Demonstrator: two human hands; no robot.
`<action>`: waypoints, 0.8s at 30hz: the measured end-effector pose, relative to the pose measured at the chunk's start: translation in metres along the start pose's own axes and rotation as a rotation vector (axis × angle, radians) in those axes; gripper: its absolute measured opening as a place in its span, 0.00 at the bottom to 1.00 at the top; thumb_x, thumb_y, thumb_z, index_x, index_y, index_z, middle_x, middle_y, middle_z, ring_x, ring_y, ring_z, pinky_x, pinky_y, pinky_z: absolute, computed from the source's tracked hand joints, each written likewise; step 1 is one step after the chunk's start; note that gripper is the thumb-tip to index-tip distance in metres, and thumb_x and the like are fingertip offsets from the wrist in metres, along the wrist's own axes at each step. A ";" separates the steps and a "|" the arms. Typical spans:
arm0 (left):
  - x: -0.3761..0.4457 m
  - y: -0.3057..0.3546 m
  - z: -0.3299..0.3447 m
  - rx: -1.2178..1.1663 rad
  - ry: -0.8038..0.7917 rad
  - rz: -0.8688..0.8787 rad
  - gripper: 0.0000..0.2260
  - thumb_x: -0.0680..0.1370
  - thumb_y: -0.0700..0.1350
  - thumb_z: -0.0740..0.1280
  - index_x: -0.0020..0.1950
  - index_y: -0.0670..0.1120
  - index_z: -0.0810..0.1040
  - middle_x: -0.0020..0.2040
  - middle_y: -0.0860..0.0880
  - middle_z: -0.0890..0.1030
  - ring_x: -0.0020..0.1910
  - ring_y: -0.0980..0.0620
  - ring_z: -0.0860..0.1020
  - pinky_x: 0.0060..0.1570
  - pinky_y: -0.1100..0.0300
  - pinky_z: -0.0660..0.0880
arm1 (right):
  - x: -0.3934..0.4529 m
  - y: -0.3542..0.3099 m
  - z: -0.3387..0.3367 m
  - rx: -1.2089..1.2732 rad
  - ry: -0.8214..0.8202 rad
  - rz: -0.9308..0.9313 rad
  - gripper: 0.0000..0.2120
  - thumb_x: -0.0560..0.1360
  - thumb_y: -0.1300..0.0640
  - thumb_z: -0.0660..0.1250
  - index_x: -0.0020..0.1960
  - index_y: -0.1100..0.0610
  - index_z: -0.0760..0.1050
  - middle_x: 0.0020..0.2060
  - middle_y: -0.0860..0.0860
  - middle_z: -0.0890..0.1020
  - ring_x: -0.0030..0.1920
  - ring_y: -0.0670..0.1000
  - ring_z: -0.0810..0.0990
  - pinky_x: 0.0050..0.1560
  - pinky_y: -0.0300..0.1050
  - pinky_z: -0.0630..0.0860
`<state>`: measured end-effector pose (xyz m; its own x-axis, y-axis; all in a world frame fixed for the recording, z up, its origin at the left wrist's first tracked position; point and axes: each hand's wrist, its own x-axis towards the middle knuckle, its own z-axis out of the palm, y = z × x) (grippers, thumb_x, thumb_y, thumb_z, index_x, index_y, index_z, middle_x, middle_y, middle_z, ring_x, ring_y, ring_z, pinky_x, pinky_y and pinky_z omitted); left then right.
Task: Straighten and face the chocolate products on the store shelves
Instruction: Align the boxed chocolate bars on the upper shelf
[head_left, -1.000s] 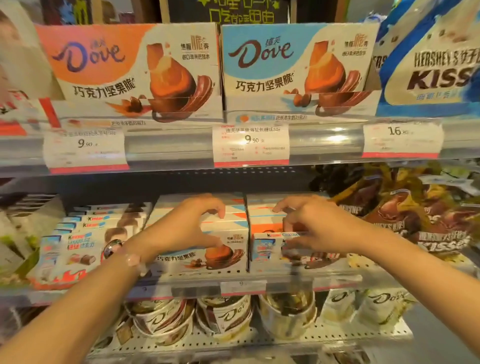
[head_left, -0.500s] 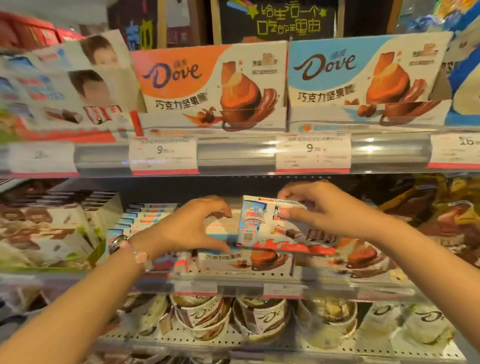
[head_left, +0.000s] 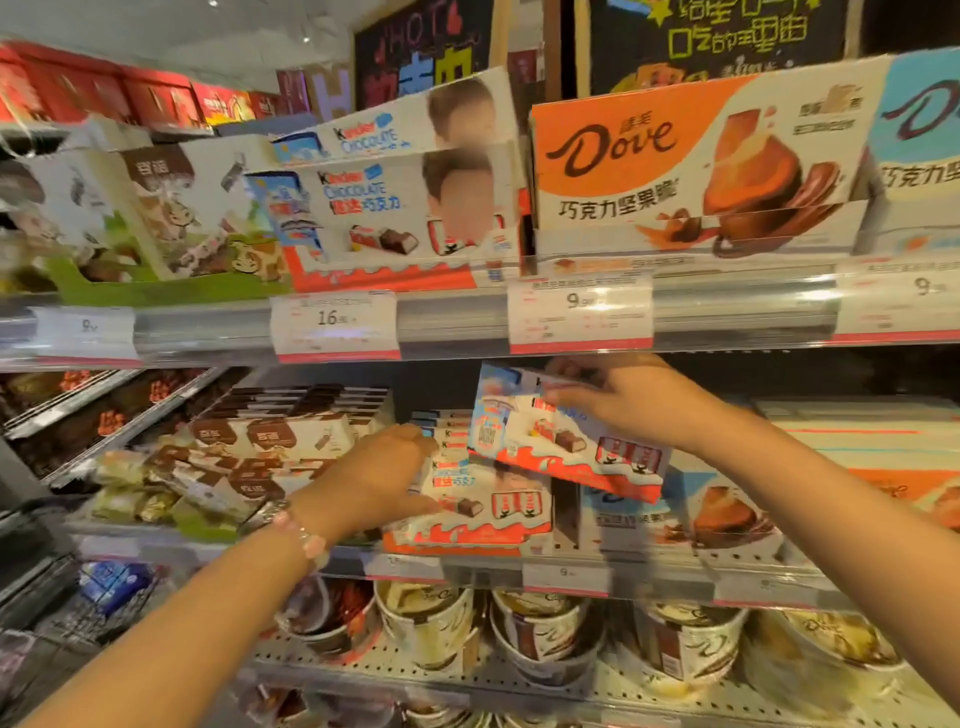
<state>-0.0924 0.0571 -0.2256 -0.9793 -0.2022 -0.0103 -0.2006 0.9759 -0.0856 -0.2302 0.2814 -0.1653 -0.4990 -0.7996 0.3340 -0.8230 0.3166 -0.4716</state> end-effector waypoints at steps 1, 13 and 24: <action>0.001 0.001 -0.001 0.023 0.012 0.016 0.32 0.72 0.60 0.68 0.70 0.47 0.66 0.67 0.47 0.69 0.66 0.49 0.66 0.66 0.55 0.64 | 0.003 -0.004 0.003 0.007 0.034 0.035 0.16 0.76 0.51 0.65 0.62 0.53 0.73 0.58 0.53 0.79 0.58 0.53 0.76 0.58 0.50 0.73; -0.020 0.001 0.003 -0.163 0.118 0.037 0.32 0.70 0.58 0.72 0.69 0.50 0.62 0.63 0.50 0.72 0.59 0.52 0.71 0.48 0.63 0.66 | 0.039 -0.033 0.019 0.044 -0.089 0.396 0.09 0.81 0.56 0.56 0.44 0.54 0.70 0.39 0.45 0.79 0.41 0.43 0.76 0.40 0.26 0.67; -0.029 -0.005 -0.003 -0.185 0.177 0.136 0.17 0.77 0.53 0.64 0.63 0.50 0.69 0.63 0.51 0.73 0.60 0.54 0.70 0.54 0.61 0.69 | 0.079 -0.037 0.075 0.030 -0.333 0.146 0.06 0.74 0.52 0.67 0.51 0.51 0.75 0.50 0.48 0.77 0.52 0.49 0.77 0.52 0.43 0.75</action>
<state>-0.0627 0.0582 -0.2221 -0.9838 -0.0669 0.1666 -0.0528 0.9947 0.0877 -0.2188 0.1687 -0.1828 -0.4911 -0.8709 -0.0206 -0.7386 0.4288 -0.5201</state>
